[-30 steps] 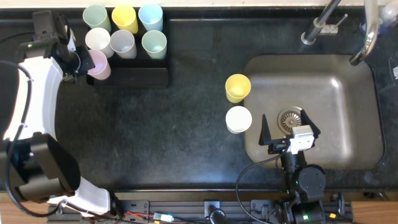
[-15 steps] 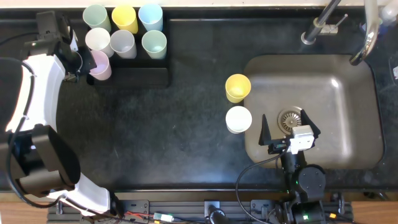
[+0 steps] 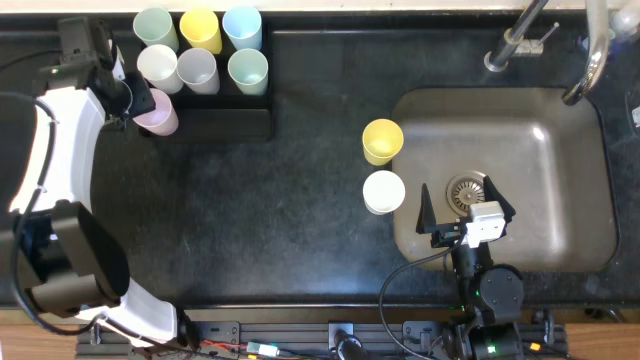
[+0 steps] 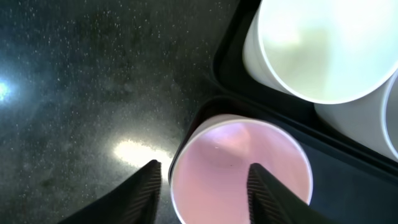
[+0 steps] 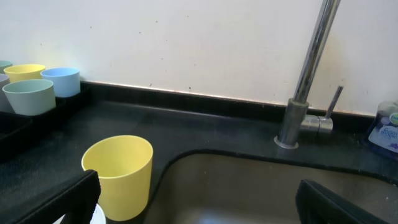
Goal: Store Cups
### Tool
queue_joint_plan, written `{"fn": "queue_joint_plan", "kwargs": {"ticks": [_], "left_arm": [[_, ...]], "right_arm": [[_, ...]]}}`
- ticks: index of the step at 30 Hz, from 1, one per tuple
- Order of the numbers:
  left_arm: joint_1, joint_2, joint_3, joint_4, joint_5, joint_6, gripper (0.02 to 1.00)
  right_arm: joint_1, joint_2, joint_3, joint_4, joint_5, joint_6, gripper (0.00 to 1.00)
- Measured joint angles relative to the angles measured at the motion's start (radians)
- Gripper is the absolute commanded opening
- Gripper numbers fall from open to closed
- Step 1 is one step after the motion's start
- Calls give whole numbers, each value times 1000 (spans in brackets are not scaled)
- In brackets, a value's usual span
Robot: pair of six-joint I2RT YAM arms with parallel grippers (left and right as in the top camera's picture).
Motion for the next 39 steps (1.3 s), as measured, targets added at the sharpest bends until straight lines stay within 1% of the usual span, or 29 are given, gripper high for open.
{"fn": "queue_joint_plan", "kwargs": {"ticks": [5,7,8,10,11,12,13,19,23,26,29,34,35,37,39], "left_arm": [[-13,-148,-7,-29,1,-32,689],[-41,-246,-5,-26,2,-44,790],[-65,-291,3,-34,4,-53,803],[-133,-341,37,-58,7,-80,833],[-182,-352,60,-59,11,-99,871],[-281,-341,100,-52,18,-132,884],[-330,-324,109,-58,19,-153,888],[-628,-124,175,-112,27,-316,886],[-785,3,212,-114,24,-393,886],[-867,60,228,-113,19,-433,879],[-910,94,232,-119,19,-459,816],[-917,153,239,-104,19,-472,809],[-917,168,240,-98,18,-473,748],[-923,206,240,-73,19,-473,665],[-926,234,240,-32,16,-474,614]], "right_arm": [[0,0,0,0,0,1,998],[0,0,0,0,0,0,998],[0,0,0,1,0,0,998],[0,0,0,0,0,0,998],[0,0,0,1,0,0,998],[0,0,0,1,0,0,996],[0,0,0,0,0,0,998],[0,0,0,0,0,0,998],[0,0,0,0,0,0,998],[0,0,0,1,0,0,996],[0,0,0,0,0,1,998],[0,0,0,0,0,0,998],[0,0,0,0,0,0,996],[0,0,0,0,0,1,998],[0,0,0,0,0,0,998]]}}
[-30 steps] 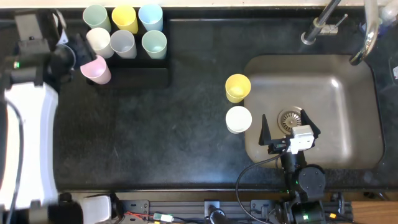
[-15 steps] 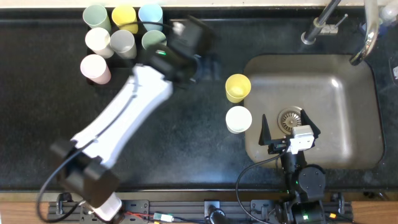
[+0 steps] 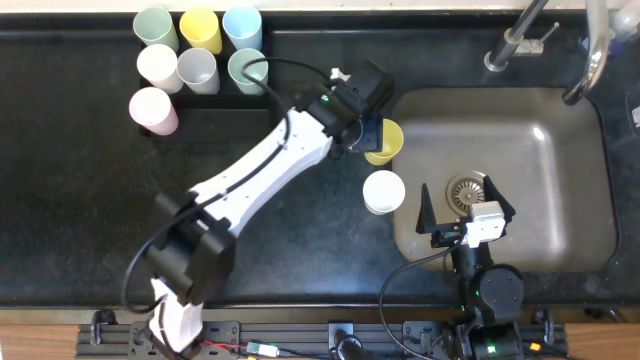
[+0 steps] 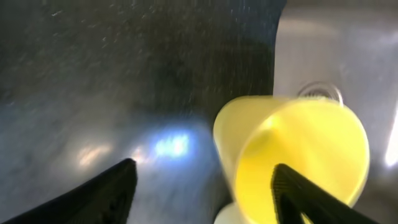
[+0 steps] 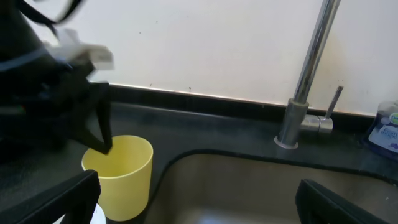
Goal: Store Cups
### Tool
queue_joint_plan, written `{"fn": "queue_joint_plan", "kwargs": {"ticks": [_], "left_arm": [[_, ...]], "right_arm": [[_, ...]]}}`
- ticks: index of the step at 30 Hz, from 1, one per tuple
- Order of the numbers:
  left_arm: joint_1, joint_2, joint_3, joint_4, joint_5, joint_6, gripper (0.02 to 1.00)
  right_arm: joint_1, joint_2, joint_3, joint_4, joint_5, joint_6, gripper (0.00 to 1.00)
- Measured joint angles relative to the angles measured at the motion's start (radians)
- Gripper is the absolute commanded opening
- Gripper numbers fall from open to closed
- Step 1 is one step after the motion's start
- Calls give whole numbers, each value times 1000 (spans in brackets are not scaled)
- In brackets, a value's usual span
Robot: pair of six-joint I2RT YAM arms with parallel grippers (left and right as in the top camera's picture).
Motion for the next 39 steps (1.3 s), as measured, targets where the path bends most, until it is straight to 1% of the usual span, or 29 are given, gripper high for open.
{"fn": "queue_joint_plan", "kwargs": {"ticks": [1,3,4,6,7,8,10,16,19,22,24,26,29,31,33,39], "left_arm": [[-2,14,0,22,-2,3,586],[-4,38,0,45,-6,7,494],[-4,47,0,51,-8,10,413],[-4,58,0,60,-13,12,294],[-3,60,0,61,-13,13,205],[-4,62,0,62,-14,12,139],[-4,64,0,71,-15,12,36],[-4,65,1,84,-27,24,36],[-3,40,1,45,-89,-15,36],[19,-72,0,-25,-191,-108,36],[51,-165,1,-70,-237,-183,36],[128,-286,1,-160,-277,-297,36],[272,-411,3,-236,-304,-459,36],[360,-450,2,-291,-308,-565,36],[416,-457,-17,-310,-296,-649,36],[506,-411,-195,-299,-200,-868,36]], "right_arm": [[0,0,0,0,0,0,998],[0,0,0,0,0,0,996],[0,0,0,0,0,0,998],[0,0,0,0,0,0,998],[0,0,0,0,0,0,998],[0,0,0,0,0,0,996],[0,0,0,0,0,0,996],[0,0,0,0,0,0,996],[0,0,0,-1,0,0,996],[0,0,0,0,0,0,998],[0,0,0,0,0,0,998],[0,0,0,0,0,0,996],[0,0,0,0,0,0,998],[0,0,0,0,0,0,998],[0,0,0,0,0,0,998],[0,0,0,0,0,0,996]]}}
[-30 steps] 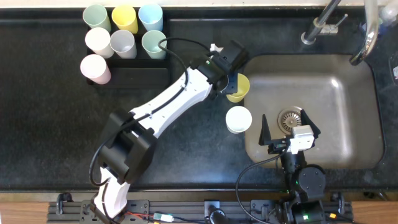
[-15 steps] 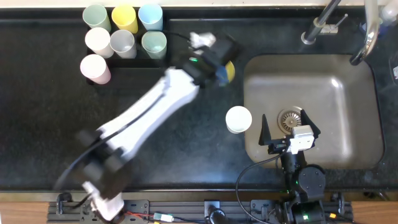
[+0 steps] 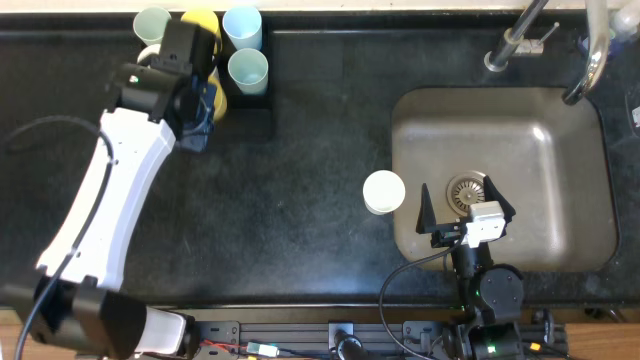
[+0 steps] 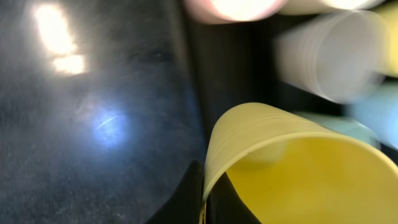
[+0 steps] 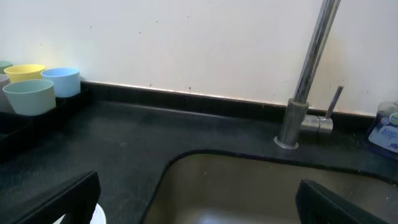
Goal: Store Cups
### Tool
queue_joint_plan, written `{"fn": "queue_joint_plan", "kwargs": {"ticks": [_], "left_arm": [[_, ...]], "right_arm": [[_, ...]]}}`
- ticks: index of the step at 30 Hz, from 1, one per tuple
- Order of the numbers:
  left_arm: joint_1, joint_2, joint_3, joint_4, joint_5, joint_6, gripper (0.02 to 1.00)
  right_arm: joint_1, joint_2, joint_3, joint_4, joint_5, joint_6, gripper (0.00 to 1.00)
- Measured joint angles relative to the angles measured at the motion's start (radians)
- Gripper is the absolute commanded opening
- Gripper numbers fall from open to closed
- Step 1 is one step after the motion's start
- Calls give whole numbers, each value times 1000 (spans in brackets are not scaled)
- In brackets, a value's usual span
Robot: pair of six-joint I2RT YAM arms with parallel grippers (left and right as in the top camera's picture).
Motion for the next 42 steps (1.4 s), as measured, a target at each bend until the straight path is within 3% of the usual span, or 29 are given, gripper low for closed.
{"fn": "queue_joint_plan", "kwargs": {"ticks": [8,42], "left_arm": [[43,63,-110,110,39,-124,36],[104,223,-111,236,-4,-141,42]], "right_arm": [[0,0,0,1,0,0,998],[0,0,0,0,0,0,998]]}}
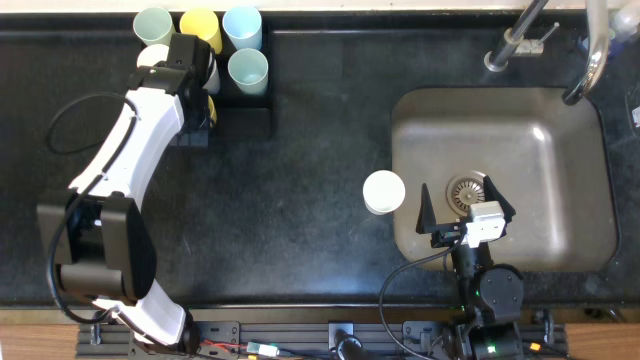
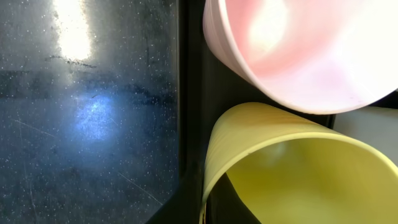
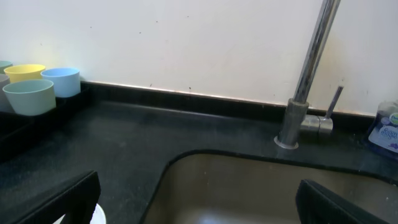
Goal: Store Cups
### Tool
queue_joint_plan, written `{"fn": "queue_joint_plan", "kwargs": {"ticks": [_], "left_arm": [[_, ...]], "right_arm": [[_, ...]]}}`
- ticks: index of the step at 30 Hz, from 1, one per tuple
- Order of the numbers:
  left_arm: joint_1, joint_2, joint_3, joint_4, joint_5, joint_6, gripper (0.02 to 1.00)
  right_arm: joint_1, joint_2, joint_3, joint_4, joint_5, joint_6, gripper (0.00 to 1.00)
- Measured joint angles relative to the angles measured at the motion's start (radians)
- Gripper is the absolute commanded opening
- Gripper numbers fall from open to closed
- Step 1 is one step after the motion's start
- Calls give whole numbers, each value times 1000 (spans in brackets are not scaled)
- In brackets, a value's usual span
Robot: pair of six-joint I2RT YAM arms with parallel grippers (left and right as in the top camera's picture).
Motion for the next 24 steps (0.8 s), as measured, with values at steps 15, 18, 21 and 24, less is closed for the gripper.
{"fn": "queue_joint_plan", "kwargs": {"ticks": [15,18,21,24], "left_arm": [[0,0,0,11,-9,-6,345],[0,0,0,10,-2,-6,413],[-5,-4,0,7,-3,-5,492],[-18,-50,-12,6,-22,2,553]], "right_arm": [[0,0,0,0,0,0,998],[0,0,0,1,0,0,996],[0,0,0,0,0,0,998],[0,0,0,1,0,0,998]]}}
